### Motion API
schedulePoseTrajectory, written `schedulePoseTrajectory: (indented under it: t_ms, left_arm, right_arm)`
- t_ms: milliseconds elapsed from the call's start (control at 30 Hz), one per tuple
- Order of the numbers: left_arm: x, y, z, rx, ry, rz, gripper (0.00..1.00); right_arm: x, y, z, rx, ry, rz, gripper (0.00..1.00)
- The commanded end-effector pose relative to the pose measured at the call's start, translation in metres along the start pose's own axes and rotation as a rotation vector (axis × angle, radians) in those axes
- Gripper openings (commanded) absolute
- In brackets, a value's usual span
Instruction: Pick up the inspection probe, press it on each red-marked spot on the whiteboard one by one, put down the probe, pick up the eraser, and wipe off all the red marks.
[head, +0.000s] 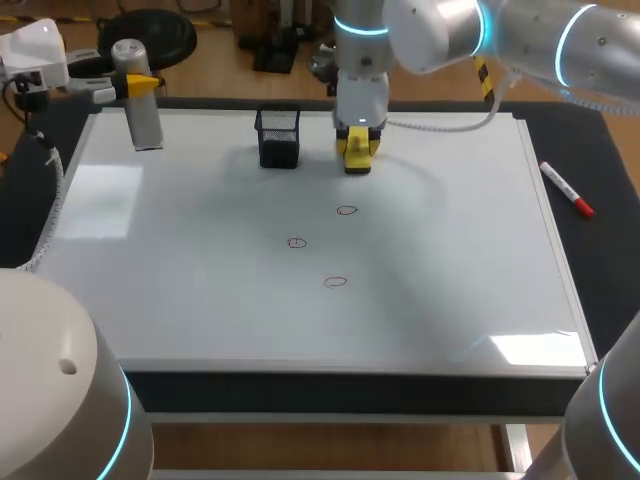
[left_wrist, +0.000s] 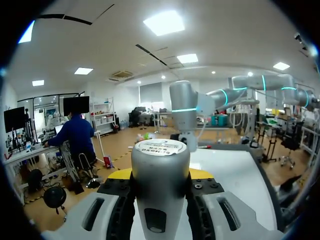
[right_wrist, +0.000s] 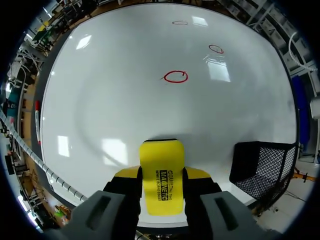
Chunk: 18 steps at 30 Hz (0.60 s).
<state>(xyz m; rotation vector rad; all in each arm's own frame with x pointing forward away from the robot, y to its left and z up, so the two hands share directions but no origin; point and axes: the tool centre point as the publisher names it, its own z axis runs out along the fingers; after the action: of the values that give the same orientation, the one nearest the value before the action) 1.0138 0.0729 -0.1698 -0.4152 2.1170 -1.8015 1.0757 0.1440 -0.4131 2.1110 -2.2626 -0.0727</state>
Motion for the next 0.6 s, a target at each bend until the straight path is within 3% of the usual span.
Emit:
schedulePoseTrajectory:
  t_ms: [33,200,600]
  left_arm:
    - [0.000,0.000,0.000,0.003,-0.003,0.002,0.00]
    - [0.000,0.000,0.000,0.003,-0.003,0.002,0.00]
    - [0.000,0.000,0.000,0.003,-0.003,0.002,0.00]
  right_arm:
    - [0.011,0.002,-0.011,0.016,-0.005,0.032,0.00]
    - [0.034,0.001,-0.023,0.052,-0.012,0.094,0.00]
    - [0.113,0.011,-0.042,0.096,-0.005,0.332,0.00]
